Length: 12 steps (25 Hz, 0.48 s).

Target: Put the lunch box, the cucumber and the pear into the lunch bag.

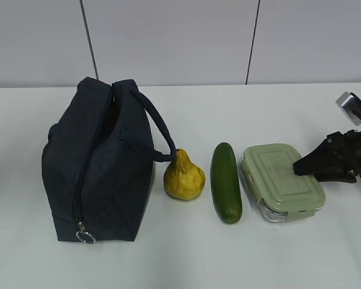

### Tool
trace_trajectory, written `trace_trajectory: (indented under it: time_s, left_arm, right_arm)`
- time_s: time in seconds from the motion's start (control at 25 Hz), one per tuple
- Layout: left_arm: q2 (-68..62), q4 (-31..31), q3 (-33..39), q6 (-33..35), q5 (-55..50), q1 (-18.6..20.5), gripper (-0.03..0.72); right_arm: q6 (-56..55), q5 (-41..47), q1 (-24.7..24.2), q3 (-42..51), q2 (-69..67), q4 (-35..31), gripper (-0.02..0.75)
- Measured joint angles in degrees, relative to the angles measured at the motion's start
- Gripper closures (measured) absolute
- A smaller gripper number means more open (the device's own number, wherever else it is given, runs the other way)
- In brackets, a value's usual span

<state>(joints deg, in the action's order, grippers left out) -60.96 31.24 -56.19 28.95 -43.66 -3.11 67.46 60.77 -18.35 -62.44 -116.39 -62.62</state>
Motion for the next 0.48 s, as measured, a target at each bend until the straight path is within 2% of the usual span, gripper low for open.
trace_trajectory:
  time_s: [0.48]
  left_arm:
    - [-1.03,0.00,0.00,-0.10,-3.86,0.00,0.446]
  right_arm:
    - [0.14,2.10,0.00,0.00,-0.14,-0.37,0.414]
